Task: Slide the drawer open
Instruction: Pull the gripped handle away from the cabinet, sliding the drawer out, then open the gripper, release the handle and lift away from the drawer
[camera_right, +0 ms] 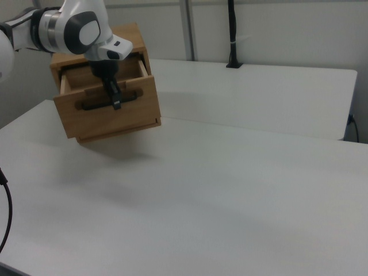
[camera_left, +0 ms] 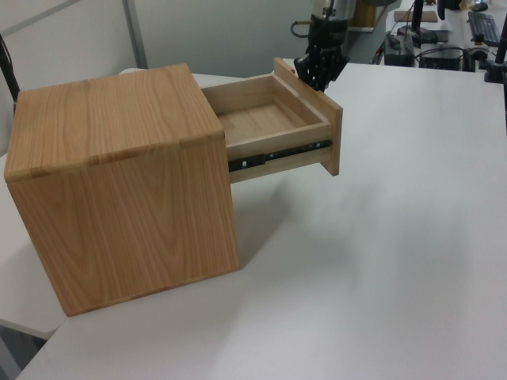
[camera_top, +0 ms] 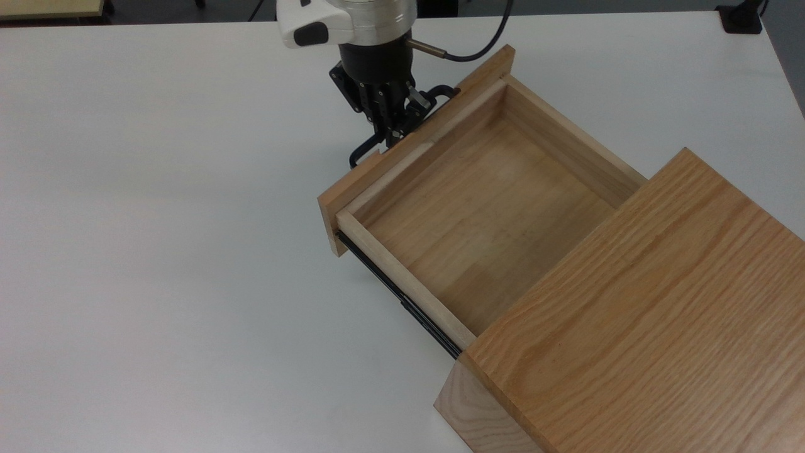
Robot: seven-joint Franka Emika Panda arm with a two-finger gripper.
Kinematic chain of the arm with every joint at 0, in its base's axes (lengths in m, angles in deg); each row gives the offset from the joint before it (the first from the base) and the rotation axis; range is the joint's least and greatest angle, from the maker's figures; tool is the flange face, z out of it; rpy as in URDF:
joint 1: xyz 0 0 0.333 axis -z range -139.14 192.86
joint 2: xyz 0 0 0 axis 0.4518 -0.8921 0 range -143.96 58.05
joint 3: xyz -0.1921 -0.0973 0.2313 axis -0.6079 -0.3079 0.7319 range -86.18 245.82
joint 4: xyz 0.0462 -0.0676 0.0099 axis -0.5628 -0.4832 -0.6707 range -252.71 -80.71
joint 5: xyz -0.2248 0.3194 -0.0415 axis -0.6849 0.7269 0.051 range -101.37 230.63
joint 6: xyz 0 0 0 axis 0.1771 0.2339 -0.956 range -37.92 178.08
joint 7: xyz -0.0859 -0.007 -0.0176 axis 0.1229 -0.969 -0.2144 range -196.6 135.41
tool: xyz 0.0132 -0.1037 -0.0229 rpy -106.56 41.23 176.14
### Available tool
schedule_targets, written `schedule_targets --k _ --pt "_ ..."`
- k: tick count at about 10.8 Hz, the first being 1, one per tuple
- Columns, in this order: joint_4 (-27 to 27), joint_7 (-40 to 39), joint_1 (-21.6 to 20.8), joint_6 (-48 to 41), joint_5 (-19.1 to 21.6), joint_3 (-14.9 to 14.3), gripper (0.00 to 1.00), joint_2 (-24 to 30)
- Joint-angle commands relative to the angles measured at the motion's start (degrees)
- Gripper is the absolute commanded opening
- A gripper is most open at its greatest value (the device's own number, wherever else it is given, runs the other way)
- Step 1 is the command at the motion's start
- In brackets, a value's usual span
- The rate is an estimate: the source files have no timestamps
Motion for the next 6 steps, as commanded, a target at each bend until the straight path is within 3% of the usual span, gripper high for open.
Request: schedule_targets --k 1,2,3,4,6 --pt "-4.3 -5.9 2.5 -1.3 -0.7 -0.3 0.14 2.0" --pt "-4.4 -6.0 3.2 -2.0 -0.7 -0.4 0.43 2.3" --pt "-4.4 -6.0 3.6 -2.3 -0.7 -0.4 0.81 2.5" --pt "-4.3 -6.1 3.6 -3.5 -0.7 -0.4 1.0 2.9" --pt "-4.0 -6.1 3.9 -4.8 -0.7 -0.4 1.0 3.4"
